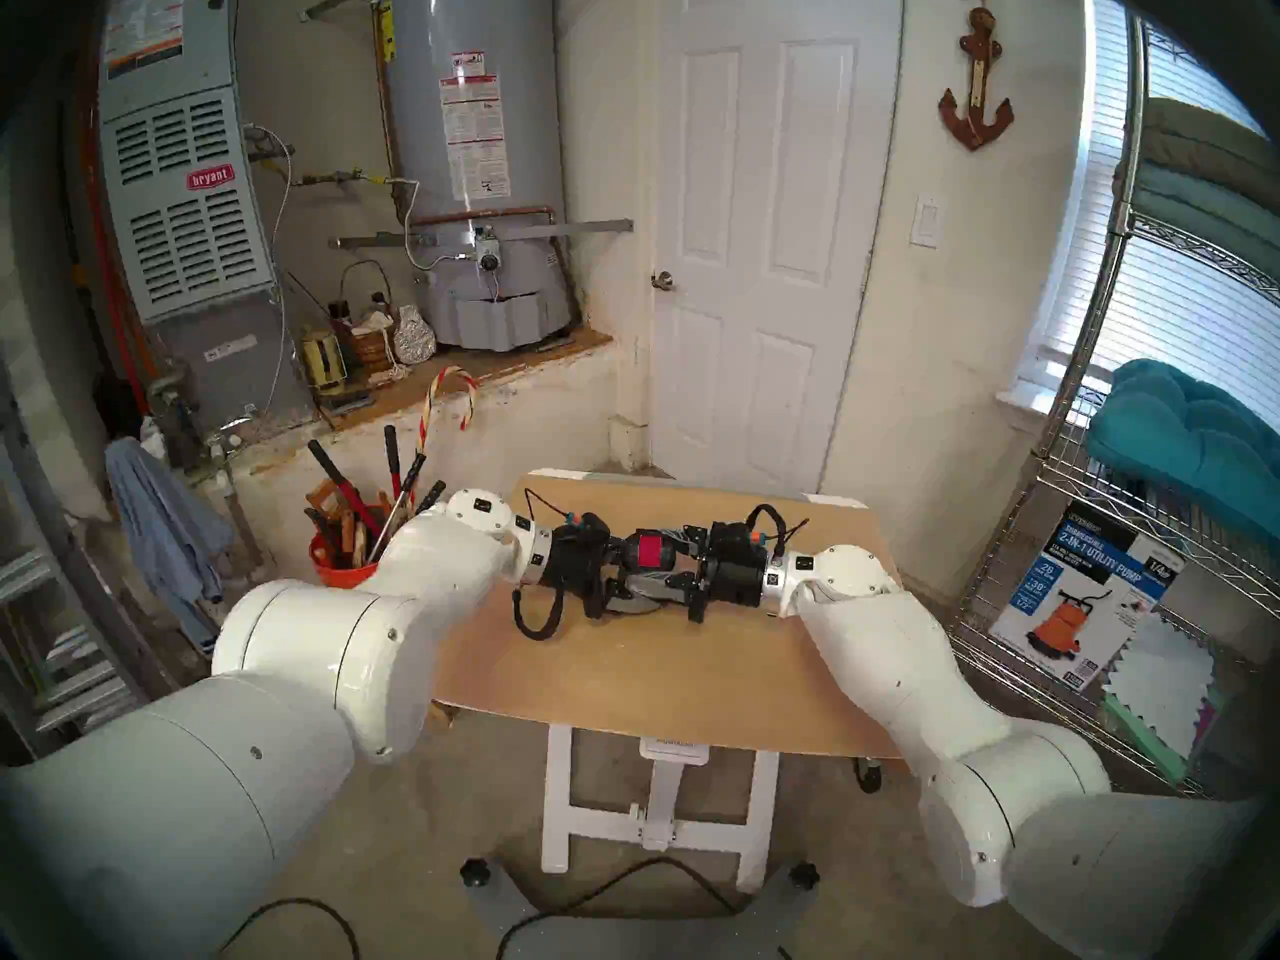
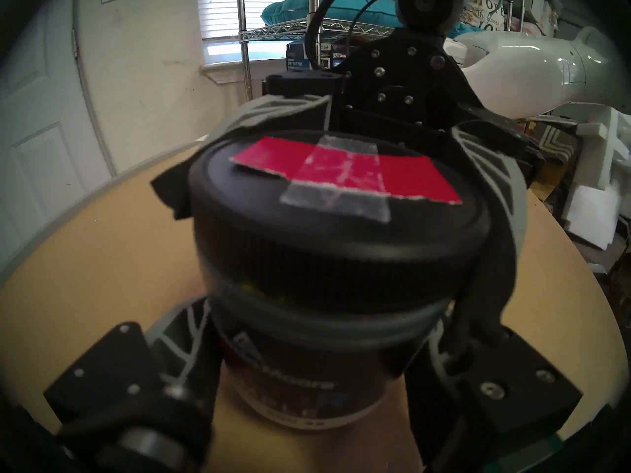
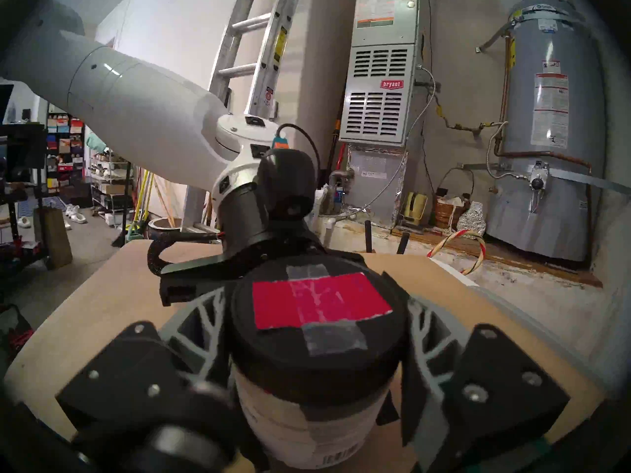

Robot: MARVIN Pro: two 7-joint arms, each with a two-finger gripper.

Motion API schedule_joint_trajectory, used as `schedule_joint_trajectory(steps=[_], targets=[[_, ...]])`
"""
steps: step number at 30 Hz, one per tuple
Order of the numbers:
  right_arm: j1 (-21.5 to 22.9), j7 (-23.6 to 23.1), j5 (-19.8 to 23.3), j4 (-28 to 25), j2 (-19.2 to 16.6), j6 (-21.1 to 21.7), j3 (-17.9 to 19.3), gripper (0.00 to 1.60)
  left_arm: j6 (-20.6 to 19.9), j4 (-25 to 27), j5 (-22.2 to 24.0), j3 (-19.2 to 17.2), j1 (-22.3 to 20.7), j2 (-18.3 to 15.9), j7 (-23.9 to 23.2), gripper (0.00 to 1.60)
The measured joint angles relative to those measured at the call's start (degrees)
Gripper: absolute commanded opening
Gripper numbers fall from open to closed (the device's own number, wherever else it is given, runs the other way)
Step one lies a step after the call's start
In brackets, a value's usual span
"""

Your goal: Open paint jar

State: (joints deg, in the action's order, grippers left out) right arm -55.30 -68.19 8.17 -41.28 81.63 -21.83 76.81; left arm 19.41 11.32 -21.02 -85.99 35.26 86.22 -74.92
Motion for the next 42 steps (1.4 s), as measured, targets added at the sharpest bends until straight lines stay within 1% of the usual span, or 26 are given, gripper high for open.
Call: schedule_joint_trajectory(steps=[1, 2, 3, 5, 11, 17, 20, 21, 27, 29, 34, 35, 36, 37, 38, 42], targets=[[0.0, -0.1, 0.1, 0.3, 0.1, 0.0, 0.0, 1.35, 0.0, -0.1, -0.1, 0.0, 0.0, 0.0, 0.0, 0.00], [0.1, -0.2, 0.3, 0.5, 0.1, 0.0, 0.1, 1.32, 0.1, -0.2, -0.2, 0.0, 0.0, 0.0, 0.1, 0.00], [0.1, -0.5, 0.5, 0.6, 0.2, 0.0, 0.3, 1.36, 0.1, -0.3, -0.3, 0.0, 0.0, 0.0, 0.2, 0.00], [0.1, -0.9, 0.8, 0.8, 0.3, 0.0, 0.6, 1.60, 0.4, -0.4, -0.4, -0.1, -0.1, 0.0, 0.3, 0.00], [-0.2, -2.2, 2.6, 0.5, 0.8, 0.5, 2.3, 1.60, 0.8, -0.9, -0.7, -0.3, -0.2, -0.1, 1.3, 0.00], [-2.3, -1.9, 5.9, -2.9, 1.4, 3.7, 5.7, 1.60, 0.9, -1.1, -0.6, -0.9, -0.1, -0.2, 3.0, 0.00], [-4.2, 0.8, 7.3, -5.4, 1.9, 5.6, 7.9, 1.60, 0.9, -1.1, -0.6, -1.0, 0.0, -0.1, 3.7, 0.00], [-4.5, 1.4, 7.4, -5.9, 1.9, 5.9, 8.2, 1.60, 0.8, -1.1, -0.6, -1.1, 0.0, 0.0, 3.8, 0.00], [-9.0, 8.5, 7.8, -10.9, 3.1, 8.4, 11.2, 1.60, -0.5, -1.2, -0.7, -1.2, 0.0, 0.5, 5.6, 0.00], [-10.5, 10.5, 7.8, -12.5, 3.5, 9.0, 11.8, 1.60, -0.8, -1.3, -0.7, -1.3, 0.0, 0.7, 6.0, 0.00], [-13.4, 12.6, 7.8, -15.5, 4.2, 9.9, 12.1, 1.60, -1.3, -1.5, -0.7, -1.5, 0.0, 0.9, 6.5, 0.00], [-14.6, 13.2, 7.7, -16.7, 4.5, 10.2, 12.1, 1.60, -1.4, -1.6, -0.7, -1.5, 0.0, 1.0, 6.7, 0.09], [-15.3, 13.5, 7.6, -17.4, 4.6, 10.4, 12.1, 1.60, -1.4, -1.6, -0.7, -1.5, 0.0, 1.0, 6.8, 0.23], [-16.0, 13.9, 7.4, -18.2, 4.7, 10.6, 12.0, 1.60, -1.5, -1.6, -0.7, -1.5, 0.0, 1.1, 6.8, 0.52], [-16.6, 14.2, 7.3, -18.9, 4.7, 10.8, 11.9, 1.60, -1.5, -1.6, -0.7, -1.5, 0.0, 1.1, 6.9, 0.71], [-19.0, 15.7, 6.1, -21.9, 5.0, 11.9, 11.5, 1.60, -1.6, -1.7, -0.7, -1.5, 0.0, 1.1, 6.9, 0.70]])
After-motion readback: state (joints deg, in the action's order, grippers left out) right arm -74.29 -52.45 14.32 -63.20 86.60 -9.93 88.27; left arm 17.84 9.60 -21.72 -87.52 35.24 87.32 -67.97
